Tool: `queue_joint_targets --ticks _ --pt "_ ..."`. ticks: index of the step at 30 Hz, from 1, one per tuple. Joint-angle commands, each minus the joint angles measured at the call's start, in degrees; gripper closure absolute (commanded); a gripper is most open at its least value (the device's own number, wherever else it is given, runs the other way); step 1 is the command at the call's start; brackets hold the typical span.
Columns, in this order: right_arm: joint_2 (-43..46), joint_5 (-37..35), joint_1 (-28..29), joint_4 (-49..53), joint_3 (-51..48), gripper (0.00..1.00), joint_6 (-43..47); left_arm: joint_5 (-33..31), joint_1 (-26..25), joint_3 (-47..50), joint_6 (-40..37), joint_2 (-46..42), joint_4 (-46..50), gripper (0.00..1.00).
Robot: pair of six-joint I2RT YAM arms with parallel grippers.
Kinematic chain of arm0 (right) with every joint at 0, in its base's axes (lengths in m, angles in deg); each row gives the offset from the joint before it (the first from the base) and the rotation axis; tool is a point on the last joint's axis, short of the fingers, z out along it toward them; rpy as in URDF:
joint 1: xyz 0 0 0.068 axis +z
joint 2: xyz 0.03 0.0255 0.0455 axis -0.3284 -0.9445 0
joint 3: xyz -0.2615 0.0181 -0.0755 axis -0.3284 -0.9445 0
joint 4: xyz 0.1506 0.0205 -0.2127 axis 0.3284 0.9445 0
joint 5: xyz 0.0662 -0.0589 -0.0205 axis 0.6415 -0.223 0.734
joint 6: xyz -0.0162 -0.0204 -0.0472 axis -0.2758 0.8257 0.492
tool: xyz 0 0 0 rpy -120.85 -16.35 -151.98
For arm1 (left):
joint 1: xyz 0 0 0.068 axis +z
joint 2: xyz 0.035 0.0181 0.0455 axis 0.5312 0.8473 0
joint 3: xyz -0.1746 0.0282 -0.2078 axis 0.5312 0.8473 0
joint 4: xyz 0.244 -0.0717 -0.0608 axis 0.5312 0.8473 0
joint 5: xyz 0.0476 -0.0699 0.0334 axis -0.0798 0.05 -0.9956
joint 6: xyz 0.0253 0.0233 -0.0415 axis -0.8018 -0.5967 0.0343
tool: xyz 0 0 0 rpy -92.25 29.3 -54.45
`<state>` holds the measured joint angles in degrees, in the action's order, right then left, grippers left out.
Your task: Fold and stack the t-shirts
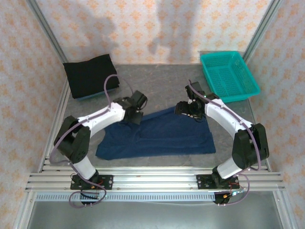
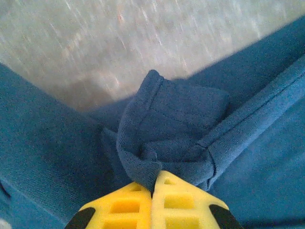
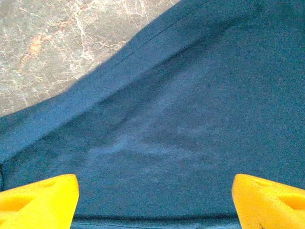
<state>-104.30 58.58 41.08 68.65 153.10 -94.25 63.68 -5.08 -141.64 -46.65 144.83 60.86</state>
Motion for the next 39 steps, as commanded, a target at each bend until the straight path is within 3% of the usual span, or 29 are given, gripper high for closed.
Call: queue_joint_targets --ticks 1,3,5,9,13,17,21,24,27,32,39 --pt "-0.1 -1.2 -0.5 -1.0 -1.2 0.16 -0.4 -3.2 -3.3 5.5 12.5 -1.7 -0.1 1.00" --pt "-0.3 -0.8 -0.6 -1.3 -1.6 0.16 -0.3 -1.8 -5.0 7.8 16.1 -2.3 -0.7 0.93" --pt "-0.6 -0.6 -0.7 -1.3 -1.5 0.16 -0.2 -0.1 -5.0 9.0 18.3 -3.7 -2.0 0.71" --pt "-1.2 -0.7 -0.8 -0.3 -0.8 0.16 0.8 -2.6 -4.5 5.6 18.9 -10.1 -1.3 0.37" --pt "-0.8 -1.4 -0.8 0.5 -0.6 0.16 1.4 0.2 2.8 0.4 21.2 -14.6 -0.1 0.23" --pt "-0.6 -1.5 -0.9 0.5 -0.9 0.16 1.3 5.5 11.3 -2.5 21.9 -12.2 2.5 0.21" --pt "-0.6 -1.4 -1.0 0.6 -0.8 0.16 1.4 11.1 15.4 -3.3 18.7 -7.0 2.2 0.22" --pt "-0.6 -1.0 -1.0 0.4 -0.9 0.16 1.4 16.6 17.2 -2.1 17.1 -3.5 -0.6 0.31" --pt "-0.7 -0.6 -1.1 0.6 -0.8 0.16 1.3 21.9 16.8 -2.9 14.0 -1.3 -3.0 0.33" --pt "-0.5 -0.2 -1.0 0.1 -1.3 0.16 1.0 20.2 16.8 -3.3 11.9 1.9 -2.2 0.37" --pt "-0.7 -0.3 -1.0 0.4 -1.2 0.16 0.7 27.4 14.3 -7.3 5.5 6.6 -2.8 0.38"
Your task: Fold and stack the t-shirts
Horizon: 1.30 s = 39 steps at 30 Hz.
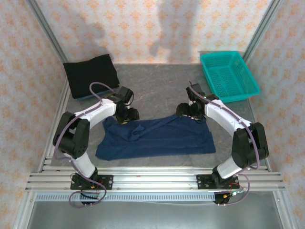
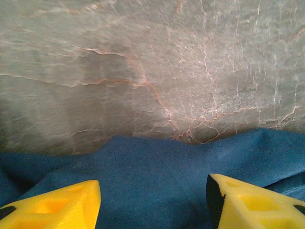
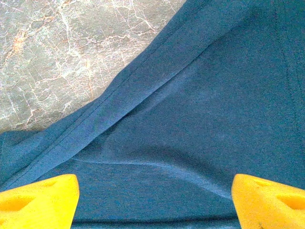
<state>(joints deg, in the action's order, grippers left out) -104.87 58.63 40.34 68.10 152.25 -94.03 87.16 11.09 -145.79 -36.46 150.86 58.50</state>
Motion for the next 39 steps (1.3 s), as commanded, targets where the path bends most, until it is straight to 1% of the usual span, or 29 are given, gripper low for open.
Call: queue_joint_targets --ticks 1,3,6,8,10,13,16,19,21,23,26,28,30,32,35,39 --pt "-0.1 -0.4 -0.3 0.8 -0.3 0.16 0.4 4.6 -2.8 -4.1 -6.1 1.3 0.3 0.38" --pt "0.0 -0.5 -0.3 1.0 -0.3 0.16 0.5 6.3 -4.4 -5.5 -7.7 2.6 1.8 0.38" --pt "0.1 -0.9 -0.3 1.4 -0.3 0.16 0.4 7.8 -7.3 -5.9 -8.8 4.0 3.5 0.44" --pt "0.4 -1.2 -0.4 1.4 -0.5 0.16 0.4 8.9 -9.2 -5.0 -8.7 4.6 3.5 0.44" --pt "0.4 -1.2 -0.3 1.1 -0.9 0.16 0.2 10.7 -11.6 -3.2 -7.8 5.1 1.8 0.44" --pt "0.4 -1.6 -0.4 1.2 -1.0 0.16 0.2 10.5 -14.7 -0.8 -6.6 6.2 0.6 0.45" --pt "0.4 -1.6 -0.4 1.0 -1.1 0.16 0.0 12.7 -16.2 2.1 -3.0 5.8 -4.8 0.46" --pt "0.1 -1.9 -0.4 1.2 -0.6 0.16 -0.1 14.7 -18.8 1.2 -1.4 5.1 -7.2 0.45" --pt "0.1 -2.2 -0.4 1.2 -0.4 0.16 0.0 14.7 -20.3 0.0 -1.5 5.0 -6.8 0.43" --pt "-0.1 -2.2 -0.4 1.4 0.0 0.16 0.0 13.7 -20.5 -0.8 -1.1 4.6 -6.1 0.43" --pt "-0.3 -1.9 -0.3 1.5 0.3 0.16 -0.1 11.2 -19.6 -2.7 -1.7 2.6 -3.8 0.38" --pt "-0.3 -2.0 -0.4 1.5 0.2 0.16 -0.2 9.8 -17.9 -4.1 -1.8 0.6 -2.5 0.36" --pt "-0.1 -2.0 -0.4 1.7 0.1 0.16 -0.3 7.0 -15.0 -5.6 -1.7 -1.7 -1.0 0.33" --pt "0.2 -2.0 -0.4 1.7 -0.1 0.16 -0.4 4.7 -10.9 -7.2 -1.3 -2.5 1.8 0.32" --pt "0.7 -2.2 -0.4 1.8 -0.4 0.16 -0.5 1.7 -5.5 -10.0 -3.6 -1.2 7.3 0.33" --pt "1.0 -1.9 -0.4 1.7 -0.4 0.16 -0.4 -0.8 -1.1 -12.2 -7.4 2.8 11.3 0.39"
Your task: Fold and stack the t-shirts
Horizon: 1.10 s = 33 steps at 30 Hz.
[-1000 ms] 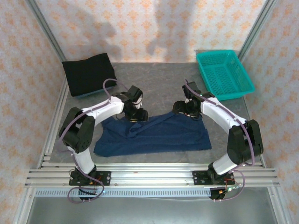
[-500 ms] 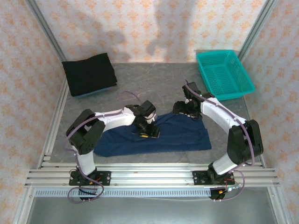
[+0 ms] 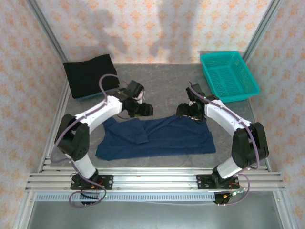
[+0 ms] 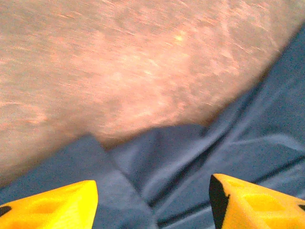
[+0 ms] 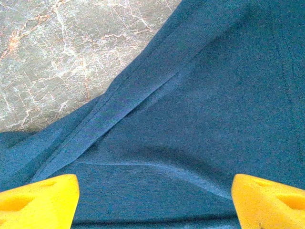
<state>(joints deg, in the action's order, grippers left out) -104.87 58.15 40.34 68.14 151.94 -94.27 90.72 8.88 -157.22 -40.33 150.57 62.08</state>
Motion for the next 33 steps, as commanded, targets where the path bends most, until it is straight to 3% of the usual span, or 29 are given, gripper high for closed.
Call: queue_joint_targets --ticks 1,5,24,33 --pt "1.0 -1.4 -0.4 1.7 -0.2 0.16 -0.1 -4.7 1.7 -0.7 -4.2 3.6 7.3 0.40" --pt "1.1 -1.1 -0.3 1.7 -0.2 0.16 -0.1 -6.4 2.7 -2.4 -7.4 7.0 6.7 0.44" --pt "0.0 -1.6 -0.4 3.0 1.4 0.16 0.7 -2.0 2.6 -7.3 -15.7 17.8 7.0 0.54" --pt "-0.5 -2.0 -0.4 3.1 1.7 0.16 0.7 0.6 2.4 -5.4 -17.6 16.8 7.5 0.72"
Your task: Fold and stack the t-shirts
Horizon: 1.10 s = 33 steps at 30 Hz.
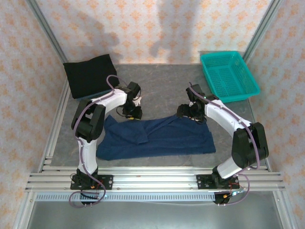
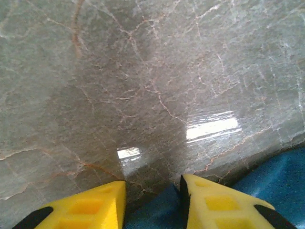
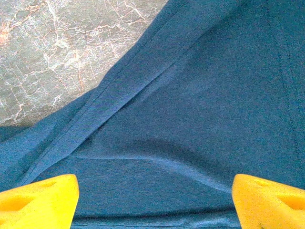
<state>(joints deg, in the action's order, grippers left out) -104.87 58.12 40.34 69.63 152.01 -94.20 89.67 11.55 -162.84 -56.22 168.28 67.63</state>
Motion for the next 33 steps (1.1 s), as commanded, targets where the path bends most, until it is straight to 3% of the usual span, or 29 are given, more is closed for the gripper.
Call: queue_joint_targets --ticks 1,6,11,19,33 --pt "-0.6 -2.0 -0.4 1.6 1.6 0.16 0.8 1.9 -0.3 0.4 -1.8 -1.2 1.9 0.74" --pt "-1.1 -2.0 -0.4 1.5 1.9 0.16 0.8 2.1 -0.3 1.1 -2.1 -3.0 2.1 0.92" --pt "-1.4 -2.2 -0.4 1.5 2.0 0.16 0.9 0.6 0.0 1.0 -1.8 -5.3 2.8 0.98" --pt "-2.2 -4.5 -1.4 2.9 3.4 0.16 -0.3 -3.0 1.3 -0.1 -0.6 -11.2 4.0 1.00" --pt "-7.2 -6.0 -10.8 4.0 10.8 0.16 -3.9 -6.3 6.0 -4.7 0.1 -16.0 6.5 1.00"
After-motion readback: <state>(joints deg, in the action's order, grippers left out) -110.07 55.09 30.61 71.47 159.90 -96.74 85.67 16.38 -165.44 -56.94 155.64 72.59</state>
